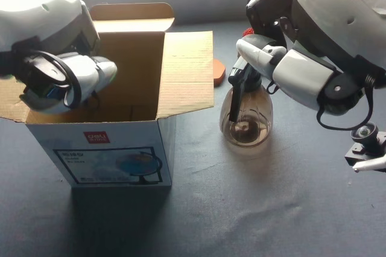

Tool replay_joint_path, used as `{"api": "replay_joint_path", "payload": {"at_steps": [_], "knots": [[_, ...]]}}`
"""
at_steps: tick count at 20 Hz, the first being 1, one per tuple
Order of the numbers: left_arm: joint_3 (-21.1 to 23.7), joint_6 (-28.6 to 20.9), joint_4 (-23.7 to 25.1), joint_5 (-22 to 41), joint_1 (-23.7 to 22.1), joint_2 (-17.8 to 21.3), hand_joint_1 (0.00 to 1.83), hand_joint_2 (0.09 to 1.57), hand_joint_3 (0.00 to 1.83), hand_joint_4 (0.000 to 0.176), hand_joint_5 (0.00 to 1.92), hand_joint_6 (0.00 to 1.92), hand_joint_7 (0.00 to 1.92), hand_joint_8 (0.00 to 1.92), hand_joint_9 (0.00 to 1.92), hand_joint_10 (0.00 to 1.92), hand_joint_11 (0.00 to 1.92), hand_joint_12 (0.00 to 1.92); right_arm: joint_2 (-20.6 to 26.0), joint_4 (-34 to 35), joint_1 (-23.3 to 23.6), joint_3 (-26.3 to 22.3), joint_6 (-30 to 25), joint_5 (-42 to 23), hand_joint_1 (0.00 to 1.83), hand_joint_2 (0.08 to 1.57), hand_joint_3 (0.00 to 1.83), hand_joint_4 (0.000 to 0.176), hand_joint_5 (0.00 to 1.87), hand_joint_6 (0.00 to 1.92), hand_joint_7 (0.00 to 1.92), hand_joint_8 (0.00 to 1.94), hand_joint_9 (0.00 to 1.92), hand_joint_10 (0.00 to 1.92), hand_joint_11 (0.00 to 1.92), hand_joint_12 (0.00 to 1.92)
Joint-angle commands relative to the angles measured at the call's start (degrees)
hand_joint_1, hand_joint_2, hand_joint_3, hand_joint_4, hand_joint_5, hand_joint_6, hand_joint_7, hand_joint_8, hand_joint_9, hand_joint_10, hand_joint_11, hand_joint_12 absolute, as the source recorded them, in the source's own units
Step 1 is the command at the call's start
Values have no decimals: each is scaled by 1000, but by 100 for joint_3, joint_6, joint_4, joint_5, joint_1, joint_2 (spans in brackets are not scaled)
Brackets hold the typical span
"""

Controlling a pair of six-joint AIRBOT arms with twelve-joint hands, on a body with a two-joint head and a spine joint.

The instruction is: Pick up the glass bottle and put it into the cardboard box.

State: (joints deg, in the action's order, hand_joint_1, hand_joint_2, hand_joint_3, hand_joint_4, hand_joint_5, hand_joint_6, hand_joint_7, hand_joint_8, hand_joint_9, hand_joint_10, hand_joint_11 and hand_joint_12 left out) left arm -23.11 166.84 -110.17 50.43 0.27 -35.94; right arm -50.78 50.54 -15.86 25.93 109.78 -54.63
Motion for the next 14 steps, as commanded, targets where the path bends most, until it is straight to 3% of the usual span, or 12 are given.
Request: {"api": "replay_joint_path", "payload": {"at_steps": [1,4,5,7,10,11,12,14], "knots": [[33,19,409,-113,-79,-9,136,1119,247,14,111,49,99,13,71,3,0,208,20,-430,87,-10,20,-474,232,1097,221,0,221,248,251,103,106,303,0,557],[120,7,393,100,-103,-16,136,1119,247,14,111,49,99,13,71,3,0,208,19,-430,83,0,88,-480,232,1097,221,0,221,248,251,103,106,303,0,557],[159,-30,371,236,-117,-22,119,1192,98,14,112,18,97,3,67,1,0,162,19,-429,83,6,94,-480,210,1156,103,0,251,156,273,41,132,220,0,551],[281,-47,221,515,-203,-53,110,1224,27,13,109,4,95,0,63,0,0,126,19,-428,78,25,129,-478,227,1183,18,0,295,67,292,4,160,123,0,516],[571,-13,-198,1456,-480,-170,65,1237,15,12,84,0,69,0,47,0,0,107,29,-406,27,148,88,-254,241,1185,2,0,284,20,259,0,158,64,0,390],[690,-13,-274,1794,-585,-216,62,1238,14,12,84,0,69,0,47,0,0,106,66,-408,31,241,-116,7,242,1186,2,0,278,15,254,0,157,60,0,384],[853,17,-546,2324,-798,-294,61,1238,12,11,84,0,68,0,47,0,0,104,279,-549,117,464,-938,913,263,1177,0,0,278,11,259,1,165,50,0,445],[962,144,-976,2865,-1090,-389,61,1238,10,11,93,4,68,0,47,0,0,96,421,-998,107,625,-1628,1383,334,1147,0,0,278,7,264,2,177,44,0,488]]}}
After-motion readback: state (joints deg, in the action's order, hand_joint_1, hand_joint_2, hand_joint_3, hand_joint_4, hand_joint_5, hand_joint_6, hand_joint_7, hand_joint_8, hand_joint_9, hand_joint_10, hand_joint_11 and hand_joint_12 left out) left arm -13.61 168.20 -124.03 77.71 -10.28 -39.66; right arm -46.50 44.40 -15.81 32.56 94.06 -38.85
